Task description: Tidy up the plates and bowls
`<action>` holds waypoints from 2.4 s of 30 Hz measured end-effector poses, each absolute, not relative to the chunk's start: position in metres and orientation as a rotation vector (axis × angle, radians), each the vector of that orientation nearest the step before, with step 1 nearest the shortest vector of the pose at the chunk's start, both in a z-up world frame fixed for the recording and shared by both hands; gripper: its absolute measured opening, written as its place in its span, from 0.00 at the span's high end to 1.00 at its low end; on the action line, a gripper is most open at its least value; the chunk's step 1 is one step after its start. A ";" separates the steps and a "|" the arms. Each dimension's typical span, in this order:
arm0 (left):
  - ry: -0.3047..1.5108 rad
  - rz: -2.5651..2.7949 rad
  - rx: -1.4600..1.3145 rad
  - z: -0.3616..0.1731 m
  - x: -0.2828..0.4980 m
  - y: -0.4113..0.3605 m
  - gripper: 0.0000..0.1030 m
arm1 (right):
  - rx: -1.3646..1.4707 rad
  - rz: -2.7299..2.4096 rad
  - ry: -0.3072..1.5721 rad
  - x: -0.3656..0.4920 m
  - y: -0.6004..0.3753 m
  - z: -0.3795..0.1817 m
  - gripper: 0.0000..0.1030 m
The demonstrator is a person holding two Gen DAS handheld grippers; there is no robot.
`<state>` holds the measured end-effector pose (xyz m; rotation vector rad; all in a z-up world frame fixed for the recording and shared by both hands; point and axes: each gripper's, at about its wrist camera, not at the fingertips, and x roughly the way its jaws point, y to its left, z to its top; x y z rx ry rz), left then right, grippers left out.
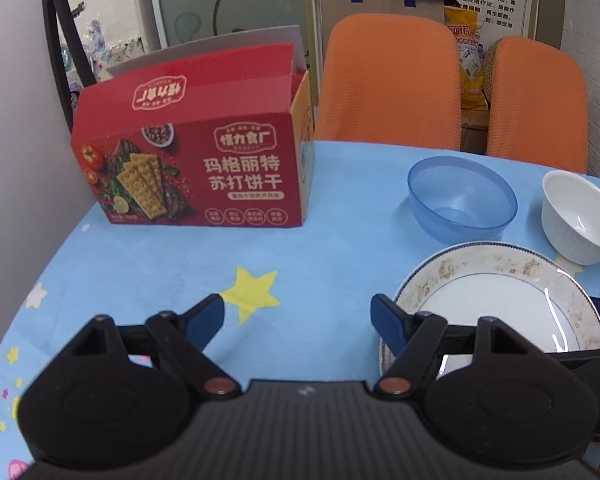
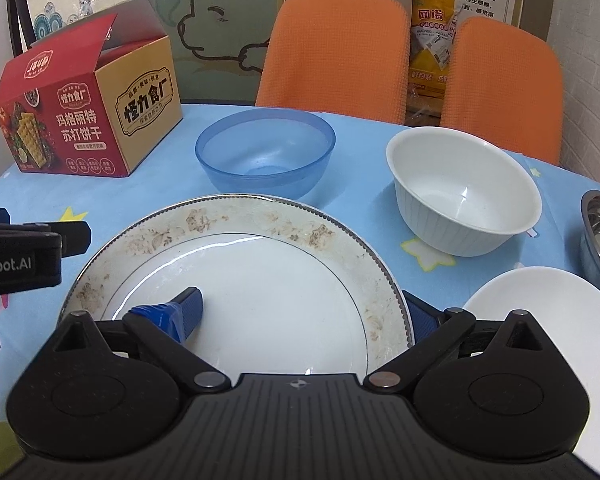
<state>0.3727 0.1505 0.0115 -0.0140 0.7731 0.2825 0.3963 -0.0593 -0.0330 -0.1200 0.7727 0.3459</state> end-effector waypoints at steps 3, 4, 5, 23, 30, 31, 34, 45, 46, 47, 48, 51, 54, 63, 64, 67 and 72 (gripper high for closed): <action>0.780 0.275 -0.026 0.011 0.372 0.153 0.28 | -0.119 0.353 0.785 0.395 -0.059 -0.032 0.13; 0.780 0.268 -0.032 0.010 0.371 0.154 0.28 | -0.118 0.353 0.789 0.394 -0.058 -0.032 0.13; 0.781 0.253 -0.043 0.010 0.371 0.156 0.28 | -0.115 0.357 0.793 0.392 -0.058 -0.032 0.13; 0.858 -0.038 -0.200 -0.020 0.385 0.147 0.34 | -0.168 0.475 0.721 0.364 -0.067 -0.035 0.14; 0.837 -0.004 -0.098 -0.020 0.389 0.132 0.55 | -0.166 0.467 0.695 0.362 -0.066 -0.036 0.13; 0.837 0.007 -0.085 -0.019 0.390 0.130 0.55 | -0.160 0.459 0.701 0.362 -0.066 -0.035 0.13; 0.804 0.044 -0.022 -0.010 0.393 0.123 0.60 | -0.087 0.466 0.723 0.365 -0.068 -0.030 0.14; 0.741 0.031 -0.059 0.026 0.357 0.130 0.65 | -0.053 0.467 0.619 0.329 -0.070 0.016 0.14; 0.735 0.028 -0.060 0.029 0.350 0.129 0.65 | -0.067 0.476 0.606 0.319 -0.069 0.020 0.14; 0.730 -0.019 -0.092 0.032 0.342 0.129 0.68 | -0.080 0.487 0.591 0.309 -0.066 0.025 0.14; 0.739 -0.096 -0.138 0.035 0.335 0.129 0.48 | -0.093 0.510 0.582 0.300 -0.064 0.027 0.14; 0.747 -0.036 -0.108 0.030 0.325 0.123 0.50 | 0.000 0.523 0.603 0.289 -0.070 0.024 0.17; 0.792 -0.016 -0.122 0.010 0.336 0.131 0.54 | -0.020 0.484 0.662 0.300 -0.065 0.003 0.17; 0.795 0.079 -0.051 0.005 0.336 0.167 0.30 | 0.022 0.535 0.799 0.325 -0.078 -0.025 0.17; 0.807 0.089 -0.044 0.002 0.335 0.174 0.30 | 0.034 0.548 0.814 0.325 -0.080 -0.027 0.15; 0.857 0.057 -0.093 -0.007 0.337 0.189 0.31 | 0.053 0.544 0.808 0.326 -0.080 -0.027 0.15; 0.877 -0.025 -0.140 -0.018 0.337 0.184 0.31 | 0.044 0.598 0.827 0.321 -0.072 -0.025 0.15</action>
